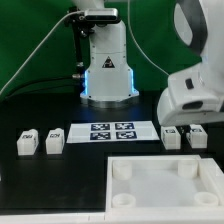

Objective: Assemble one leg

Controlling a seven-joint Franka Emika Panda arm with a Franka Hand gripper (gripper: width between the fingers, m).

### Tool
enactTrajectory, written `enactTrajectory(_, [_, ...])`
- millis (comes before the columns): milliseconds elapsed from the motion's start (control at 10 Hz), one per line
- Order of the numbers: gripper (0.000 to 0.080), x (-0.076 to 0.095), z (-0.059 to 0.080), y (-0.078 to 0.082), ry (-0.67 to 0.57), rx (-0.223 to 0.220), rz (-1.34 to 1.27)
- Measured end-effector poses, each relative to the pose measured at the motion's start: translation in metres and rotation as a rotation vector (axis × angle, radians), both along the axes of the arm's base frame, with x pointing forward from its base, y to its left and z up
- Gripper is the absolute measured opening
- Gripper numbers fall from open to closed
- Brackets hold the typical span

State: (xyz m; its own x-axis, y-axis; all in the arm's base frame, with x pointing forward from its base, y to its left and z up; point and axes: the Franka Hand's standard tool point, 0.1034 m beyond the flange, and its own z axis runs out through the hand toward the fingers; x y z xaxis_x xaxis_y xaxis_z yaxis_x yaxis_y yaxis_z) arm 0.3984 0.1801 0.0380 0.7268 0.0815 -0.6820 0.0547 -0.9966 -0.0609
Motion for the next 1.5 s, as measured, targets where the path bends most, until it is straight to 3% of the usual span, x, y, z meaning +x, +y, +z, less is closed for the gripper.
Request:
enactTrajectory(200, [0.0649, 0.003, -0.005, 0.001, 0.134, -0.005, 0.009])
enactTrajectory(400, [0.0649, -0.004, -0.01, 0.002, 0.149, -0.029, -0.007])
enactTrajectory(900, [0.0649, -0.019, -0.027, 0.003, 0.16, -0.034, -0.003])
enactTrajectory(1200, [0.0649, -0.02, -0.029, 0.004, 0.162, -0.034, 0.001])
enactTrajectory(1400, [0.0395, -0.02, -0.029, 0.004, 0.162, -0.034, 0.001])
enactTrajectory(1500, [0.0395, -0.02, -0.029, 0.004, 0.162, -0.034, 0.001])
